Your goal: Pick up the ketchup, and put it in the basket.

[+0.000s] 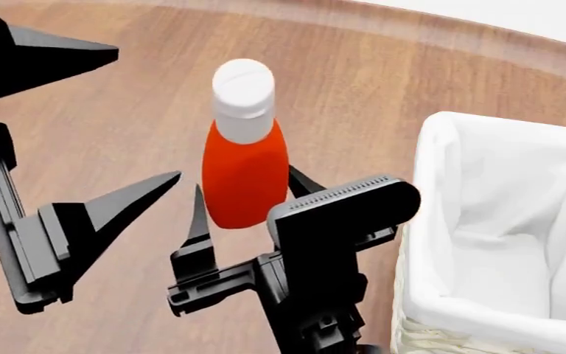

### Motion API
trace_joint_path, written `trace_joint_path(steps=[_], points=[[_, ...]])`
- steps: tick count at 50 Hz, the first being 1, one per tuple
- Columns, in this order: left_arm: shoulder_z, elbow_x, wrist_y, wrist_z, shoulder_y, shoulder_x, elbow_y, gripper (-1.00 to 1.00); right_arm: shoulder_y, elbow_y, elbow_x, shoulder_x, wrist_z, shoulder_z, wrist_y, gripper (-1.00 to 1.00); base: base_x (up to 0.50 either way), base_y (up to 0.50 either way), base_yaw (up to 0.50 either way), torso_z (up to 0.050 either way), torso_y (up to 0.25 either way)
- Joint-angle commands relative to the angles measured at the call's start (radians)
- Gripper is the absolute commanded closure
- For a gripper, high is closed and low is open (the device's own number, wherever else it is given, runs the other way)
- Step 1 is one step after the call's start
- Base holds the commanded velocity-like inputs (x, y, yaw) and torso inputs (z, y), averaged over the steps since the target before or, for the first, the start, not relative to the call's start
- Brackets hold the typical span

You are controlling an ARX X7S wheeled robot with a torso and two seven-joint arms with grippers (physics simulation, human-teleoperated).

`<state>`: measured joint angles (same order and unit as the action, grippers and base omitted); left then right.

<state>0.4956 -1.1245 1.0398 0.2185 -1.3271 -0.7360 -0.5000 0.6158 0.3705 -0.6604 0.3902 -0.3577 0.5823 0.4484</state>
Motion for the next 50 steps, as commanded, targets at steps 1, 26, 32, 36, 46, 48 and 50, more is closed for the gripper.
trace_joint_path(steps=[1, 26, 32, 36, 46, 48, 50], points=[[-0.091, -0.057, -0.064, -0.038, 0.071, -0.023, -0.037, -1.00, 0.009, -0.015, 0.033, 0.004, 0.035, -0.057, -0.009, 1.00, 0.00, 0.00, 0.00, 0.000, 0.000], [-0.319, 0.169, -0.452, -0.465, 0.800, -0.018, -0.275, -1.00, 0.030, 0.026, 0.004, 0.069, -0.022, -0.117, 0.045, 1.00, 0.00, 0.00, 0.00, 0.000, 0.000], [-0.348, 0.276, -0.553, -0.496, 0.975, -0.008, -0.323, -1.00, 0.042, 0.028, -0.017, 0.077, -0.043, -0.141, 0.066, 1.00, 0.00, 0.00, 0.00, 0.000, 0.000], [-0.357, 0.316, -0.591, -0.514, 1.044, 0.002, -0.347, -1.00, 0.054, 0.038, -0.022, 0.084, -0.056, -0.144, 0.087, 1.00, 0.00, 0.00, 0.00, 0.000, 0.000], [-0.346, 0.472, -0.762, -0.480, 1.240, 0.059, -0.308, -1.00, 0.067, 0.037, -0.045, 0.108, -0.084, -0.178, 0.120, 1.00, 0.00, 0.00, 0.00, 0.000, 0.001], [-0.353, 0.478, -0.784, -0.482, 1.265, 0.069, -0.302, -1.00, 0.064, 0.029, -0.060, 0.107, -0.095, -0.192, 0.126, 1.00, 0.00, 0.00, 0.00, 0.000, 0.000], [-0.351, 0.502, -0.819, -0.468, 1.298, 0.076, -0.293, -1.00, 0.061, 0.027, -0.064, 0.111, -0.103, -0.203, 0.127, 1.00, 0.00, 0.00, 0.00, 0.000, 0.000]])
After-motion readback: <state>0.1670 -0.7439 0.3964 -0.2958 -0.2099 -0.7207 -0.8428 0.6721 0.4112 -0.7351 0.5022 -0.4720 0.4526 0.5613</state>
